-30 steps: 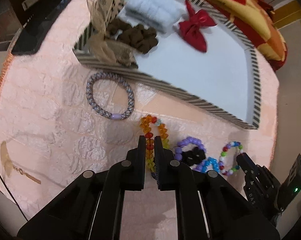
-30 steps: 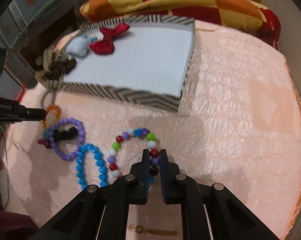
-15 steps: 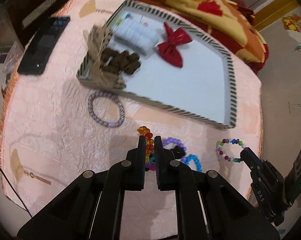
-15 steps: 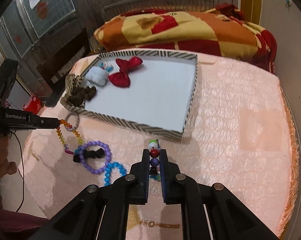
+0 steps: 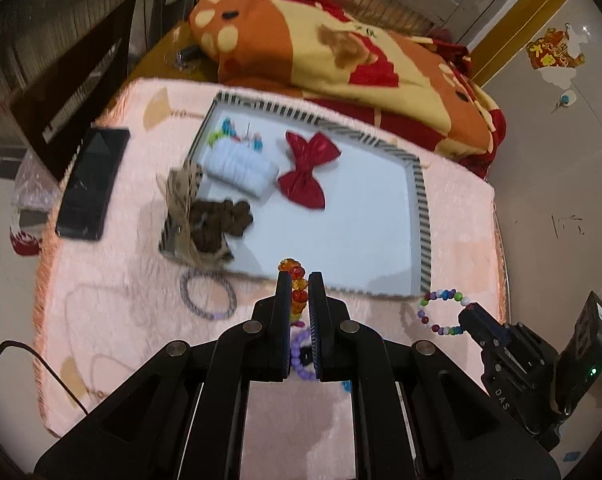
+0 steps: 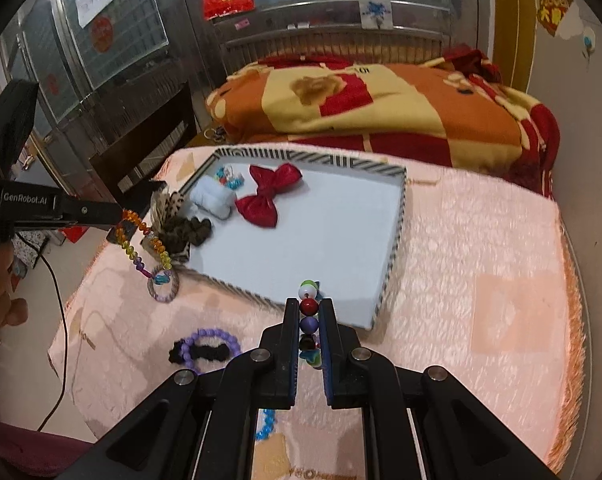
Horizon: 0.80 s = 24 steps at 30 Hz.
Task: Organize jewelry
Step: 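Carry both held bracelets into the white tray and open both grippers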
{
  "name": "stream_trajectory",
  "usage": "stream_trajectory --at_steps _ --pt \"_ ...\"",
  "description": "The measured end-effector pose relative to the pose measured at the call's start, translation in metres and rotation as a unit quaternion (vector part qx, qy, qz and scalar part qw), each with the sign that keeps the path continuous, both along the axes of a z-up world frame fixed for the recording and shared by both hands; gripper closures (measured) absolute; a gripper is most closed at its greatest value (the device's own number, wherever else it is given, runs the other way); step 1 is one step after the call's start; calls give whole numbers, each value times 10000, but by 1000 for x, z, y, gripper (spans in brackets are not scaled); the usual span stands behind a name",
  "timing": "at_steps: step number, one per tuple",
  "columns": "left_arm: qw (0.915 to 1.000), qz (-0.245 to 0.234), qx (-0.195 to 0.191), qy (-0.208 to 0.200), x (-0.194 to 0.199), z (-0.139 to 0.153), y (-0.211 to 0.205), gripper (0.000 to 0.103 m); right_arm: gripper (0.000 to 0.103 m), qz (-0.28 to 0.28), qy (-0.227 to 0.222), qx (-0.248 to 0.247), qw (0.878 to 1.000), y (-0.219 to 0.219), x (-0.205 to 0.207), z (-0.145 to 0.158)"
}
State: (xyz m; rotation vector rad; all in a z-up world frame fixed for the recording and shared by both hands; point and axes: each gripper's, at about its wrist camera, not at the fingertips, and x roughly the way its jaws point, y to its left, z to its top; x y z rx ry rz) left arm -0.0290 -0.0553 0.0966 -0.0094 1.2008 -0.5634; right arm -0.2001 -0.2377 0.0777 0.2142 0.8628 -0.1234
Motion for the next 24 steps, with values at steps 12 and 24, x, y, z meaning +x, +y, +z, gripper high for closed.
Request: stream_trajectory --at_steps 12,24 --pt "9993 -145 289 -203 22 -4 -38 96 94 54 -53 -183 9998 -10 28 12" --pt "9988 -137 469 -39 47 -29 -59 96 94 301 92 -129 9994 -9 71 4"
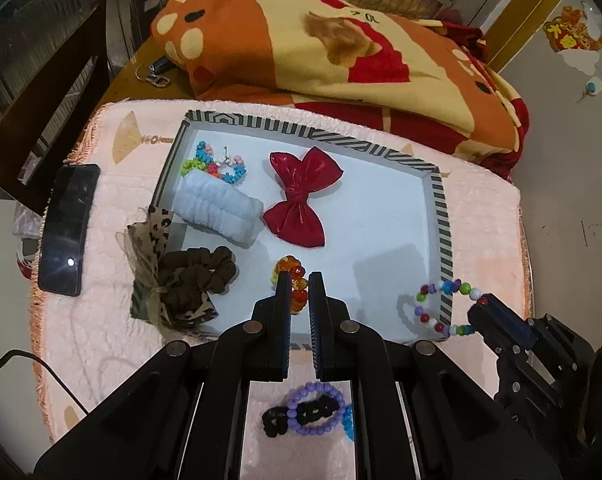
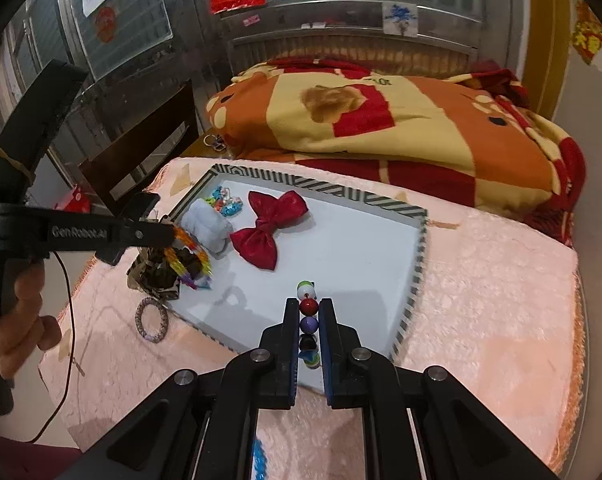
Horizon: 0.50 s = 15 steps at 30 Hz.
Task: Organize jewelry
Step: 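Carry both held bracelets into the white tray and open both grippers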
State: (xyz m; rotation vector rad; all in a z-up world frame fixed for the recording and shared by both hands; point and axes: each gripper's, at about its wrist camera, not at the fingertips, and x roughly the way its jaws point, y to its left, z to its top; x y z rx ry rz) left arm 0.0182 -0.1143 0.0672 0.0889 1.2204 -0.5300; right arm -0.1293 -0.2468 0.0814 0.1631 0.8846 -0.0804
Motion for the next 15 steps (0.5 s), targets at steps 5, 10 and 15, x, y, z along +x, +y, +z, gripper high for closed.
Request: stream_trajectory --at_steps 5,10,15 --pt "9999 -26 54 124 9 -15 -9 96 94 155 132 118 9997 2 28 -11" --pt "9995 73 173 243 25 -39 -10 96 94 355 314 297 9984 6 57 -26" --pt "9983 288 332 390 46 -61 0 96 94 509 512 258 9971 4 87 -43"
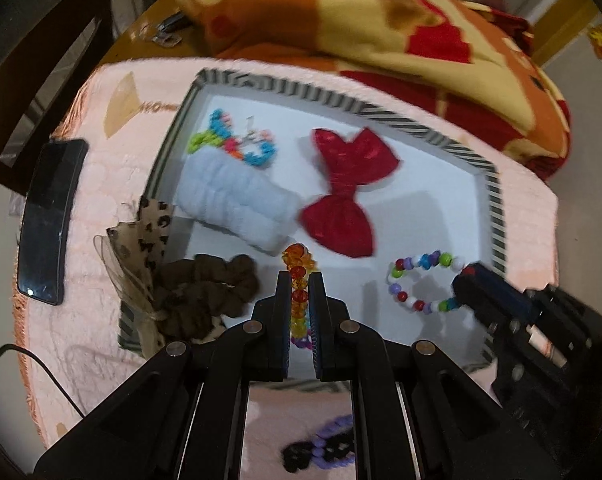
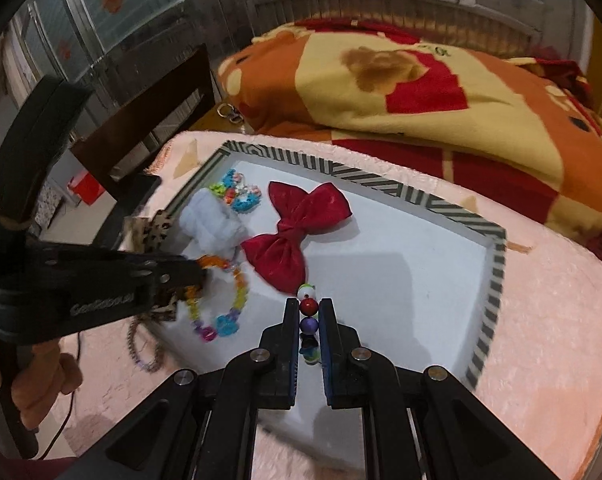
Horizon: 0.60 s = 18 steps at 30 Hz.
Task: Organize jewelry
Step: 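Carry both held bracelets into the white tray and open both grippers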
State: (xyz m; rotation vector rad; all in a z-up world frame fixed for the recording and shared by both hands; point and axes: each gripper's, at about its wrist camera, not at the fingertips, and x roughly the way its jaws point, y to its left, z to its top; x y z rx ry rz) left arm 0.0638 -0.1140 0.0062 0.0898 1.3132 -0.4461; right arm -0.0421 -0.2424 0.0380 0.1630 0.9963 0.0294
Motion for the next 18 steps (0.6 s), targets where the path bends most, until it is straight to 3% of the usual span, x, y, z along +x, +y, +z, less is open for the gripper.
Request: stream_trajectory --at_steps 8,18 --pt "9997 120 192 79 11 -18 10 96 94 -314 172 93 9993 -34 49 -27" --pt "9987 32 459 -210 3 -24 -4 94 92 -613 136 -164 9979 -46 74 -48"
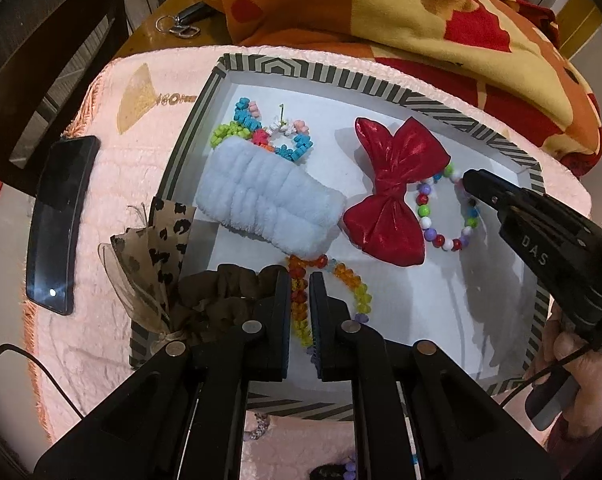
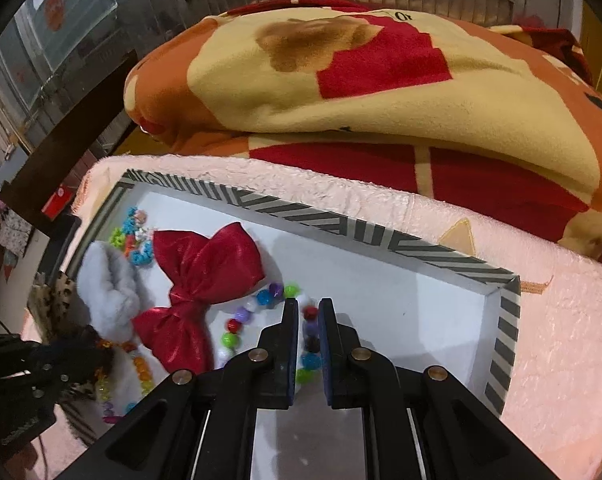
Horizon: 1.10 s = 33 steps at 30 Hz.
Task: Organize jewelry
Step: 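Carry both held bracelets into the white tray and open both grippers, then withdraw both grippers from the tray toward the purple and blue bracelets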
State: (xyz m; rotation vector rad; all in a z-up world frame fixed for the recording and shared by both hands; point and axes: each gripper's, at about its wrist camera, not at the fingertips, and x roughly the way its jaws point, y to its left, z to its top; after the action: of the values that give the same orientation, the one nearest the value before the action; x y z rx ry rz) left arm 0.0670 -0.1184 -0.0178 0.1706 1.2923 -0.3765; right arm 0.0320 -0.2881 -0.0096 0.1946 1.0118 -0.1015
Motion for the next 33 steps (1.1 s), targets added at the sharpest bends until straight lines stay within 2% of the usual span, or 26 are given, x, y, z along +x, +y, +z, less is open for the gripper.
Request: stream_trajectory --at_steps 2,3,4,10,14,16,25,30,33 --pt "10000 -34 31 -26 0 -1 -3 86 78 -43 49 -20 10000 -3 -1 -2" --pt "10000 -40 36 -36 -1 -1 -4 79 68 -65 35 24 10000 -4 -2 -2" --pt "10000 -46 32 -40 -1 -1 -4 75 67 -101 -3 99 9999 -6 -4 -1" --pt "9997 15 -10 -235 -7 7 -2 66 67 -140 -104 205 9996 -7 -28 14" --pt "9993 23 -18 -372 -17 16 3 64 66 -237 -124 284 9992 -1 -46 25" --pt "9991 6 -16 -433 -22 20 5 64 61 -316 -148 339 9988 3 -55 29" --pt "9967 44 -36 -816 -43 42 26 63 60 -366 -243 361 9984 27 -104 49" --pt "9945 28 19 -1050 -60 50 38 63 47 -431 -302 386 9979 40 -126 58" --pt "9940 38 2 -1092 -70 53 46 63 47 -420 -281 319 9982 49 -139 62"
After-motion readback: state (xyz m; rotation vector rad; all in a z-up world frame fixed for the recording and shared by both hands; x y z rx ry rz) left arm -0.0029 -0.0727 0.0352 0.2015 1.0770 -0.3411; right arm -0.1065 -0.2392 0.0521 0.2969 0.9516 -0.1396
